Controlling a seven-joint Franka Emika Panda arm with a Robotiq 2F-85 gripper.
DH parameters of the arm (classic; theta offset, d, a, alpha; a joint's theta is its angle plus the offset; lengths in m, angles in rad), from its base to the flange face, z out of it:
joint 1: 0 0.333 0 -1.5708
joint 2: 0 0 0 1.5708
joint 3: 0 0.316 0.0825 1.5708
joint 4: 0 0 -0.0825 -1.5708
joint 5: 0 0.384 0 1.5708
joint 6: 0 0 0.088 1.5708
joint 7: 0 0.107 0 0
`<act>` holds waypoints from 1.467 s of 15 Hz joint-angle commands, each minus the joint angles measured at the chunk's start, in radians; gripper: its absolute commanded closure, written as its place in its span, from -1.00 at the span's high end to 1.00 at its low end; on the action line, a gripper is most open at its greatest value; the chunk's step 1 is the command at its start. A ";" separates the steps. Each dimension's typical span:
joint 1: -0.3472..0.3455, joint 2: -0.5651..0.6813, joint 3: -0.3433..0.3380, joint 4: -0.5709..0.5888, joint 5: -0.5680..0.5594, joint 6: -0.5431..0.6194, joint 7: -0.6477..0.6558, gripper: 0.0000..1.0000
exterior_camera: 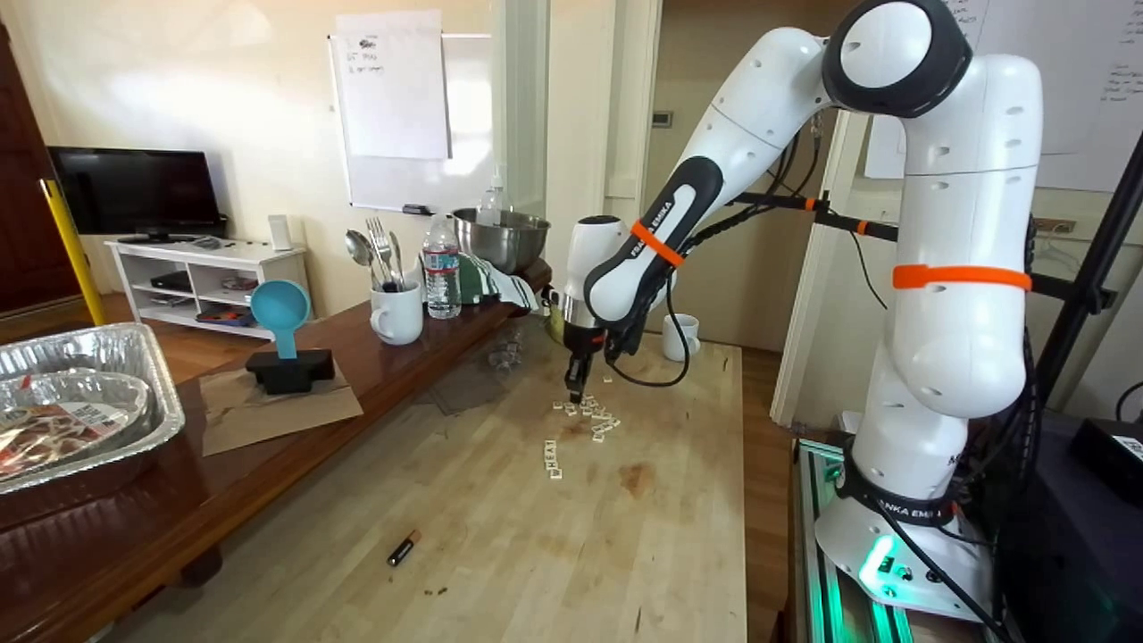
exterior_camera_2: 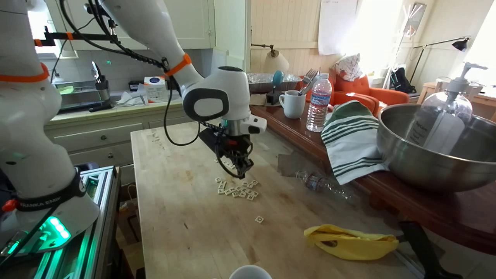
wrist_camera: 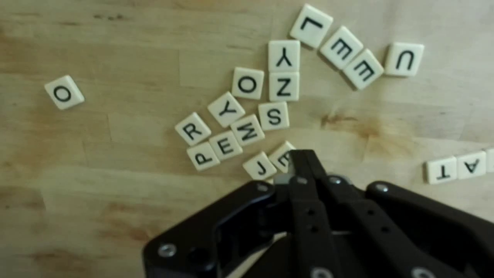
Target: Create the word 'Wheat'.
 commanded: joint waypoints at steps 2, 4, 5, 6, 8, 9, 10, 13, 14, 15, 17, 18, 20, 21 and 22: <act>0.023 -0.132 0.055 -0.026 0.068 -0.032 -0.007 -1.00; 0.043 -0.154 0.075 -0.013 0.121 -0.074 -0.008 -0.45; 0.055 -0.163 0.082 -0.009 0.142 -0.101 -0.001 -0.33; 0.066 -0.169 0.089 -0.002 0.172 -0.130 -0.014 -0.19; 0.087 -0.178 0.098 0.004 0.197 -0.183 -0.005 0.11; 0.095 -0.181 0.101 0.007 0.205 -0.205 -0.005 0.28; 0.102 -0.182 0.103 0.008 0.205 -0.226 -0.002 0.42; 0.116 -0.183 0.106 0.009 0.188 -0.267 -0.006 0.86; 0.119 -0.184 0.107 0.007 0.190 -0.268 -0.012 0.98; 0.122 -0.183 0.109 0.007 0.190 -0.268 -0.013 1.00; 0.128 -0.182 0.112 0.004 0.185 -0.261 -0.013 1.00; 0.131 -0.182 0.113 0.004 0.186 -0.256 -0.013 1.00; 0.129 -0.170 0.110 0.011 0.178 -0.241 0.000 1.00; 0.131 -0.170 0.111 0.011 0.178 -0.241 0.000 1.00; 0.132 -0.170 0.112 0.011 0.178 -0.241 0.000 1.00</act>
